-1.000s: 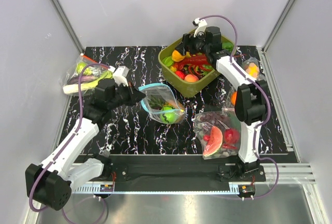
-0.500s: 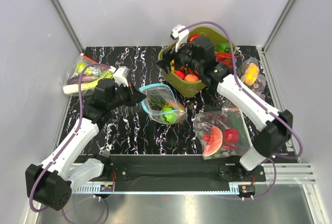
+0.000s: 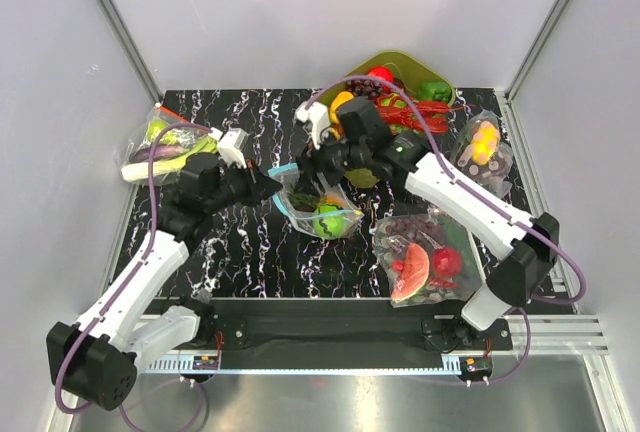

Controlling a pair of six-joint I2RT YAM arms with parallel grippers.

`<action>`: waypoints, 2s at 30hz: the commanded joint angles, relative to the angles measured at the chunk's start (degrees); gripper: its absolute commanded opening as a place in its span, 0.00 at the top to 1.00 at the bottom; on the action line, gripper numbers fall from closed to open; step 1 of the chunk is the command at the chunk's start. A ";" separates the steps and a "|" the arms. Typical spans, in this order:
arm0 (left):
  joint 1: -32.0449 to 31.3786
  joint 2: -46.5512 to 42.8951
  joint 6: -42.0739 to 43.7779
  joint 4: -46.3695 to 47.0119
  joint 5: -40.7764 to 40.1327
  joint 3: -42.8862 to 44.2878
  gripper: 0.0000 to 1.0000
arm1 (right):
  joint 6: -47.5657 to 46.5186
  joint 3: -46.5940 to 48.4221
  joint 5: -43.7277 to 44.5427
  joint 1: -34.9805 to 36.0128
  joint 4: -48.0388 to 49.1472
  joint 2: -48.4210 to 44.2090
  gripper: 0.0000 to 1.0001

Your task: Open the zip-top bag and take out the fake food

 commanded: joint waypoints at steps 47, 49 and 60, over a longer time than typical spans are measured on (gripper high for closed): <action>-16.80 -3.08 5.61 -3.24 -16.57 -1.26 1.00 | 33.86 -22.11 50.70 22.39 -2.26 1.51 0.16; -16.88 -2.03 4.82 -2.80 -17.53 -1.96 1.00 | 33.41 -23.88 52.54 22.31 1.44 0.98 0.15; -16.88 4.20 2.62 -2.71 -23.69 -5.48 1.00 | 27.00 -32.41 52.82 22.22 19.11 1.07 0.08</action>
